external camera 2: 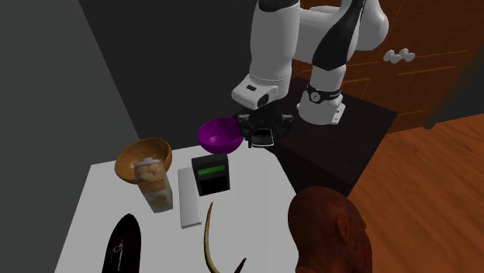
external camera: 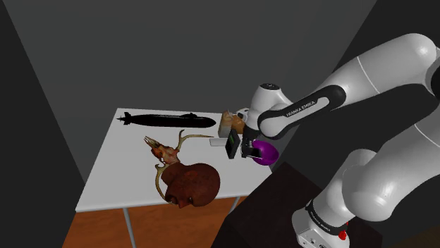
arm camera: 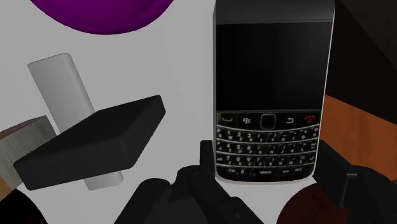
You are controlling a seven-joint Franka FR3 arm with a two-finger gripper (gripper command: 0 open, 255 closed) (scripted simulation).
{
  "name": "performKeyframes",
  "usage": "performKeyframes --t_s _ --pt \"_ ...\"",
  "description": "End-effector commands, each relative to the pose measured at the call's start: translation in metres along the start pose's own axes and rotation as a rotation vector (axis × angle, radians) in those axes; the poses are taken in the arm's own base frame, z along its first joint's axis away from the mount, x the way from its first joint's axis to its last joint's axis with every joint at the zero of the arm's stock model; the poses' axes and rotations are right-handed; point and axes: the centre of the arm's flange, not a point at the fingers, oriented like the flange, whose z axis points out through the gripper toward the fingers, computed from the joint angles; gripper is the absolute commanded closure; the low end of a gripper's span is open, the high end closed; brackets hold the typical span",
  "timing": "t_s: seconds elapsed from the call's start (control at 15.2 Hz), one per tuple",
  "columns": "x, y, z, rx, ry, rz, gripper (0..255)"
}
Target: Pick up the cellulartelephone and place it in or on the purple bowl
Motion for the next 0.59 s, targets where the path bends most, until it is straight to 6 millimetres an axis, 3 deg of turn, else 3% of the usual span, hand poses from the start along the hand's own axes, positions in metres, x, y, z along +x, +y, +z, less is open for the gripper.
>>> performKeyframes --t_s 0.0,0.53 --pt "-0.017 0.018 -0.001 0.0 0.0 -0.002 255" --pt "-0.094 0.09 -0.003 0.0 0.0 -0.002 255"
